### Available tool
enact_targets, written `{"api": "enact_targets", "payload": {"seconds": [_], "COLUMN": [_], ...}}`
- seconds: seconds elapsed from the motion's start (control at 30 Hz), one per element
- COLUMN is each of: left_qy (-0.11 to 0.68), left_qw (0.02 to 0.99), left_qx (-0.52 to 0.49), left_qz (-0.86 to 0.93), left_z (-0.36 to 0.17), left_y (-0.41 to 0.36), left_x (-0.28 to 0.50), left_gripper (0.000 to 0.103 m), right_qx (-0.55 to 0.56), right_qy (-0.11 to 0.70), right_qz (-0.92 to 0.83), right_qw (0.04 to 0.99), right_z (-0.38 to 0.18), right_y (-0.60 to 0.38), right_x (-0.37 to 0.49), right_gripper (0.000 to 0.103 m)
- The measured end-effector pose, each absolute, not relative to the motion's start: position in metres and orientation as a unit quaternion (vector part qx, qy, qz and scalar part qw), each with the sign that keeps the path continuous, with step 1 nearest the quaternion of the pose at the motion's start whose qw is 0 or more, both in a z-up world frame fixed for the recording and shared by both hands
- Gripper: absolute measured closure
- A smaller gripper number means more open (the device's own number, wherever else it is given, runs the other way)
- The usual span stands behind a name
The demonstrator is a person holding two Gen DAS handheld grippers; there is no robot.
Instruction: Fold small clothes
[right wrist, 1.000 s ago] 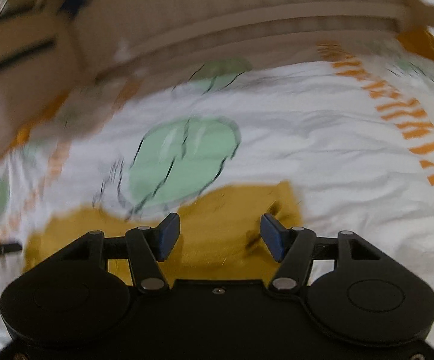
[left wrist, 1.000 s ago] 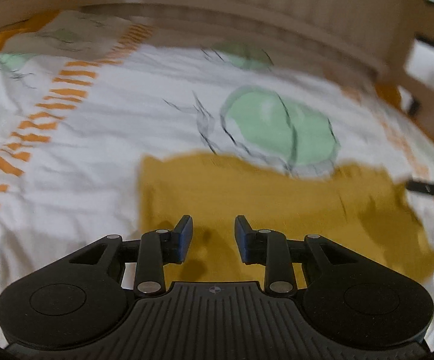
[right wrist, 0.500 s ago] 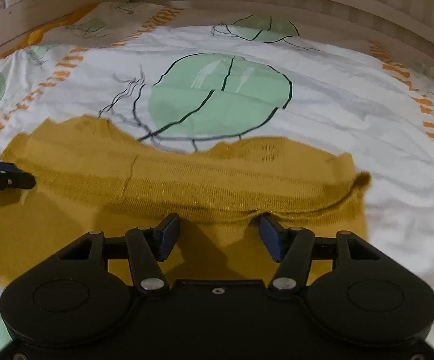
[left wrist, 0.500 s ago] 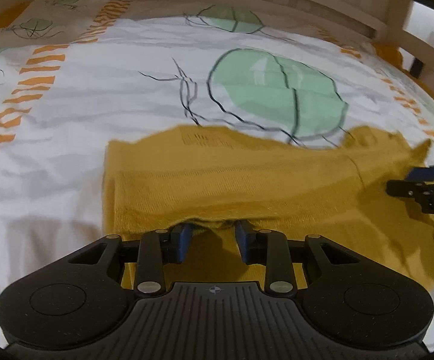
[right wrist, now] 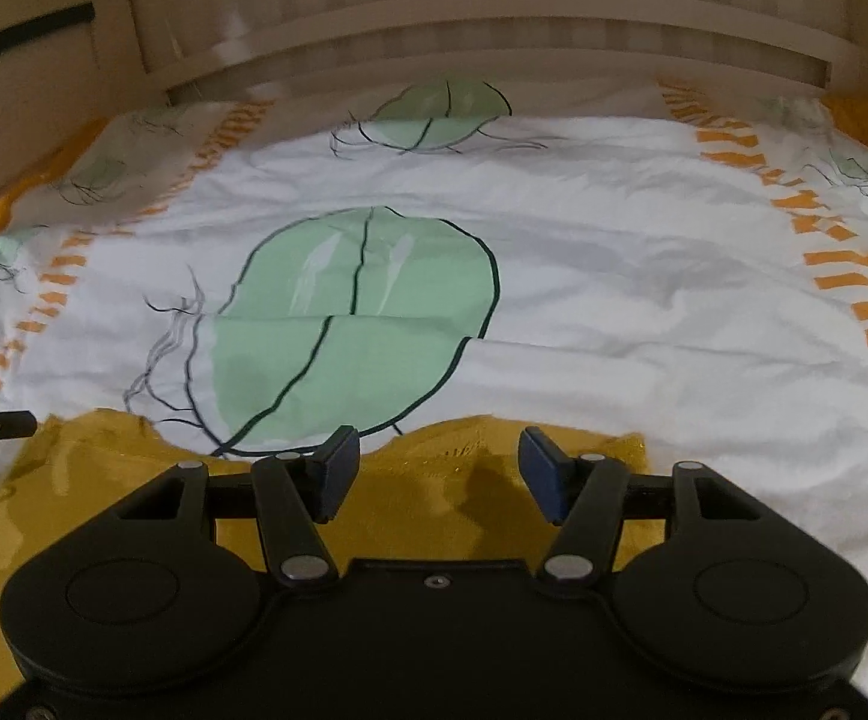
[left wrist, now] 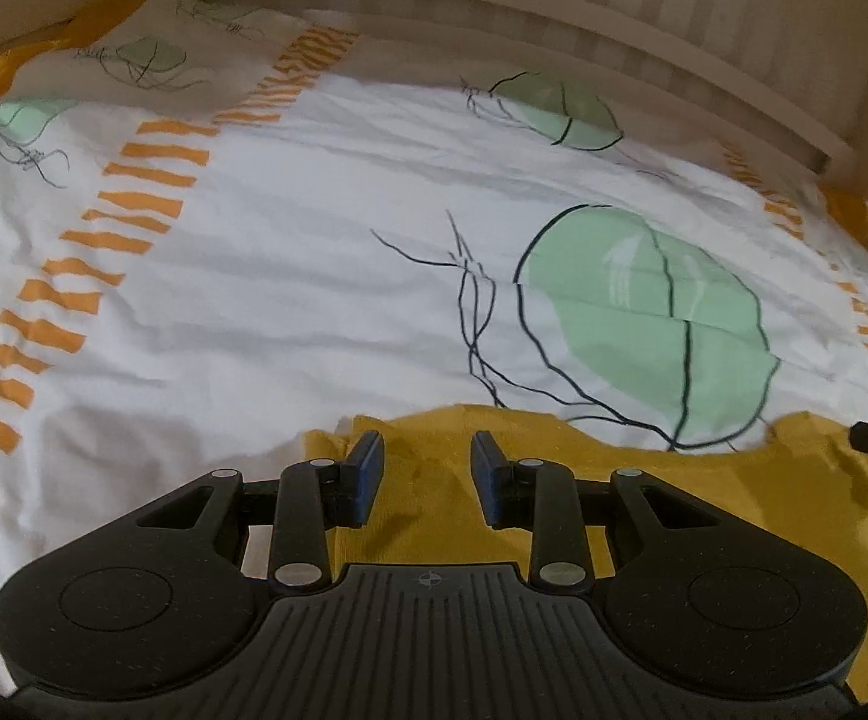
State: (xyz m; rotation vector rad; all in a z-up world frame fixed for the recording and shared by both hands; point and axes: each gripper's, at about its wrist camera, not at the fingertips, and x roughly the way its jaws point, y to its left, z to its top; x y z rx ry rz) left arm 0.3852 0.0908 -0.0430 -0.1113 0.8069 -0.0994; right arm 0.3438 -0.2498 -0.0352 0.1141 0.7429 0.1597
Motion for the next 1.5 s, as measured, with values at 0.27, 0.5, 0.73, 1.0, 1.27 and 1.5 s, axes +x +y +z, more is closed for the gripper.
{"api": "enact_targets", "payload": {"seconds": [0.27,0.5,0.73,1.0,1.27,1.5], "left_qy": [0.424,0.427,0.441,0.449,0.451,0.46], "left_qw": [0.901,0.899,0.894,0.891,0.89,0.886], "left_qx": [-0.014,0.025,0.02,0.038,0.047,0.05], "left_qz": [-0.093,-0.091,-0.07,-0.052,-0.041,-0.021], "left_z": [-0.061,-0.079,-0.086,-0.089,-0.09,-0.09], "left_y": [0.06,0.05,0.048,0.037,0.031,0.028], "left_x": [0.329,0.284,0.276,0.274,0.275,0.278], "left_gripper": [0.066,0.059,0.052,0.047,0.044,0.034], "right_qx": [0.02,-0.03,-0.022,-0.002,0.005,0.029], "right_qy": [0.378,0.38,0.368,0.361,0.35,0.338], "right_qz": [0.113,0.113,0.103,0.093,0.103,0.131], "right_qw": [0.919,0.918,0.924,0.928,0.931,0.932], "right_z": [-0.048,-0.069,-0.075,-0.08,-0.087,-0.092], "right_y": [-0.232,-0.224,-0.231,-0.237,-0.24,-0.244], "right_x": [0.301,0.257,0.232,0.223,0.217,0.214], "right_gripper": [0.039,0.035,0.032,0.026,0.013,0.001]}}
